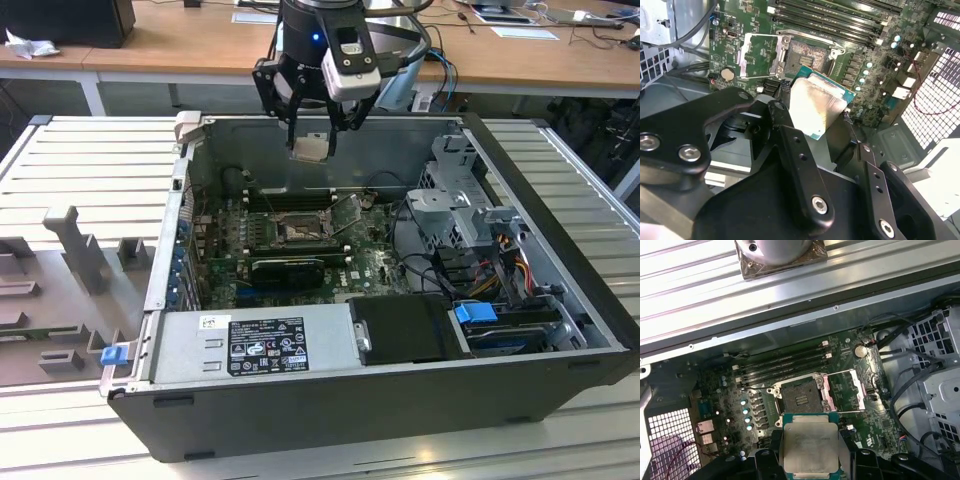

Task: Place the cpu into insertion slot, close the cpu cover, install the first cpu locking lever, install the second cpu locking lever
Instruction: 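Place the cpu into insertion slot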

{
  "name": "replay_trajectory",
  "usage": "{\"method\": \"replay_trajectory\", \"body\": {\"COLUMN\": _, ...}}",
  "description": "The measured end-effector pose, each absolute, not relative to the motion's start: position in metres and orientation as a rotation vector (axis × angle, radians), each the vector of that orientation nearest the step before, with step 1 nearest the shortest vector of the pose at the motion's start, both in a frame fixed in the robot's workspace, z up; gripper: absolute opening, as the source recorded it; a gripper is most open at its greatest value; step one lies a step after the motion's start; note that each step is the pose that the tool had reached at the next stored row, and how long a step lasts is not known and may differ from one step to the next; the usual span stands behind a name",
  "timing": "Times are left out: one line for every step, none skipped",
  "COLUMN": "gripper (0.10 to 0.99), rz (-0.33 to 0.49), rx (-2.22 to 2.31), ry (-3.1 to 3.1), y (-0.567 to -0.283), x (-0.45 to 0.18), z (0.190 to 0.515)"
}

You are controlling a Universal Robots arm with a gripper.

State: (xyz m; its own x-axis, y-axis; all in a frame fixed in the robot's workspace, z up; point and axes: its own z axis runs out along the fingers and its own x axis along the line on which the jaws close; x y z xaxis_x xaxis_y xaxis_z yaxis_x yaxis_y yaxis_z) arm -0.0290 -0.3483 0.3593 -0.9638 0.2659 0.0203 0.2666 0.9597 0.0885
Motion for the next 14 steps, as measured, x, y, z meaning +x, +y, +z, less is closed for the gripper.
{"method": "replay_trajectory", "body": {"gripper": 0.529, "rz": -0.142, "rx": -0.432, "ry": -3.101, "y": -0.3483, "x": -0.029, "z": 0.3593}}
{"method": "replay_trajectory", "body": {"gripper": 0.529, "rz": -0.142, "rx": -0.438, "ry": -3.1, "y": -0.3483, "x": -0.029, "z": 0.3593}}
{"method": "replay_trajectory", "body": {"gripper": 0.529, "rz": -0.142, "rx": -0.445, "ry": -3.099, "y": -0.3483, "x": -0.029, "z": 0.3593}}
{"method": "replay_trajectory", "body": {"gripper": 0.529, "rz": -0.142, "rx": -0.453, "ry": -3.098, "y": -0.3483, "x": -0.029, "z": 0.3593}}
{"method": "replay_trajectory", "body": {"gripper": 0.529, "rz": -0.142, "rx": -0.462, "ry": -3.097, "y": -0.3483, "x": -0.029, "z": 0.3593}}
{"method": "replay_trajectory", "body": {"gripper": 0.529, "rz": -0.142, "rx": -0.468, "ry": -3.096, "y": -0.3483, "x": -0.029, "z": 0.3593}}
{"method": "replay_trajectory", "body": {"gripper": 0.529, "rz": -0.142, "rx": -0.472, "ry": -3.096, "y": -0.3483, "x": -0.029, "z": 0.3593}}
{"method": "replay_trajectory", "body": {"gripper": 0.529, "rz": -0.142, "rx": -0.479, "ry": -3.095, "y": -0.3483, "x": -0.029, "z": 0.3593}}
{"method": "replay_trajectory", "body": {"gripper": 0.529, "rz": -0.142, "rx": -0.489, "ry": -3.094, "y": -0.3483, "x": -0.029, "z": 0.3593}}
{"method": "replay_trajectory", "body": {"gripper": 0.529, "rz": -0.142, "rx": -0.494, "ry": -3.093, "y": -0.3483, "x": -0.029, "z": 0.3593}}
{"method": "replay_trajectory", "body": {"gripper": 0.529, "rz": -0.142, "rx": -0.497, "ry": -3.093, "y": -0.3483, "x": -0.029, "z": 0.3593}}
{"method": "replay_trajectory", "body": {"gripper": 0.529, "rz": -0.142, "rx": -0.5, "ry": -3.092, "y": -0.3483, "x": -0.029, "z": 0.3593}}
{"method": "replay_trajectory", "body": {"gripper": 0.529, "rz": -0.142, "rx": -0.504, "ry": -3.092, "y": -0.3483, "x": -0.029, "z": 0.3593}}
{"method": "replay_trajectory", "body": {"gripper": 0.529, "rz": -0.142, "rx": -0.506, "ry": -3.092, "y": -0.3483, "x": -0.029, "z": 0.3593}}
